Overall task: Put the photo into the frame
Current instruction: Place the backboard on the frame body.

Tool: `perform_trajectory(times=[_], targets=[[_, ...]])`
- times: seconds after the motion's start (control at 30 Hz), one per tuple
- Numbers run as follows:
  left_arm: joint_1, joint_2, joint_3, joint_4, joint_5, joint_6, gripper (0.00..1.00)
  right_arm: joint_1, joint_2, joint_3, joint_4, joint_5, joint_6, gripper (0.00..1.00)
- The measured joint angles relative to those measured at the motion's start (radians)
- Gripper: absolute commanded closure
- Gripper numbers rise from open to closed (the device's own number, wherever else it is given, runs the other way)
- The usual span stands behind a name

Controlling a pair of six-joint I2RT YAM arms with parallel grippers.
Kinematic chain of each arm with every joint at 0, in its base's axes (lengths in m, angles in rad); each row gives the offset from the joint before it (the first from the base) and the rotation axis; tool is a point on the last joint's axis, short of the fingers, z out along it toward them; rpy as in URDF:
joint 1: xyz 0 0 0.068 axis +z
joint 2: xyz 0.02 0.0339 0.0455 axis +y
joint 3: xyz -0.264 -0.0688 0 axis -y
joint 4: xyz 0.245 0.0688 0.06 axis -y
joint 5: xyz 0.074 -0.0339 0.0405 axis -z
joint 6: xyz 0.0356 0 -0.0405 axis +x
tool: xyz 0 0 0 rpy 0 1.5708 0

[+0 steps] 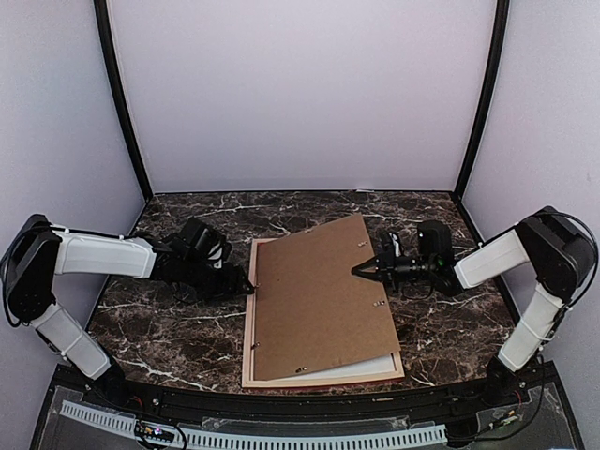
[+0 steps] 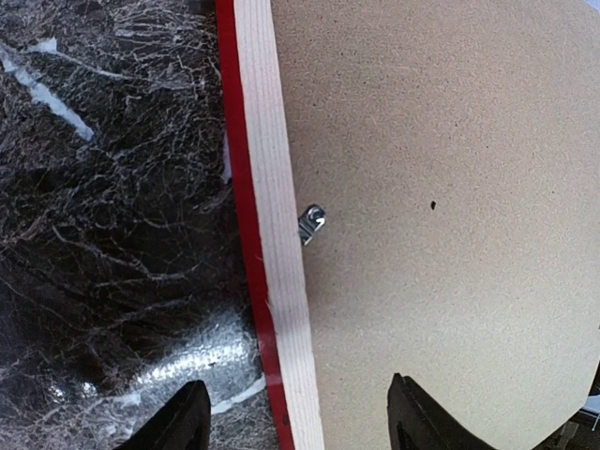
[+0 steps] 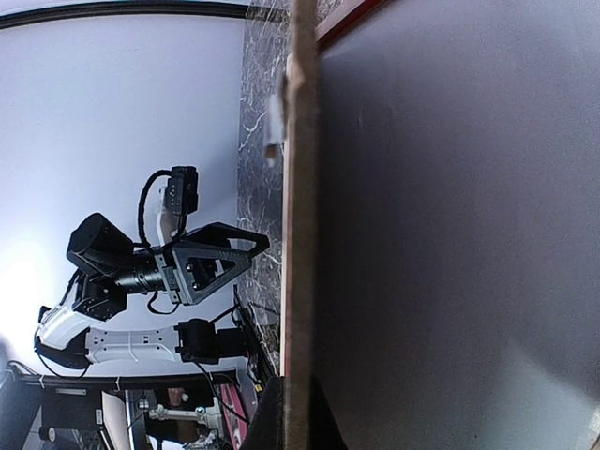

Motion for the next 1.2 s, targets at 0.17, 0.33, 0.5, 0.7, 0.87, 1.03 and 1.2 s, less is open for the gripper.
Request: perform_trajectory(times=[0.17,0.33,0.5,0.7,0.87,1.03,1.2], targets=[[0.0,0.004,-0.002,0.005,0.005,-0.002,0.33,0.002,0.003,0.0,0.014,0.001,0.011,1.0],[0.0,0.005,-0.016,0.019,0.017,-0.01,0.33,0.013,0.006,0.0,0.029,0.018,0.022,1.0],[0.0,0.011,-0.034,0.039,0.031,-0.023,0.33,0.023,0.011,0.0,0.041,0.034,0.027,1.0],[-0.002,0.02,-0.052,0.058,0.048,-0.038,0.33,0.027,0.011,-0.004,0.043,0.053,0.028,1.0],[-0.018,0.033,-0.053,0.076,0.05,-0.05,0.33,0.035,0.011,-0.008,0.044,0.072,0.027,0.97],[-0.052,0.05,-0.055,0.09,0.053,-0.063,0.33,0.047,0.011,-0.019,0.05,0.102,0.024,0.9],[-0.084,0.06,-0.056,0.104,0.044,-0.078,0.33,0.06,0.01,-0.022,0.014,0.145,-0.009,0.79]])
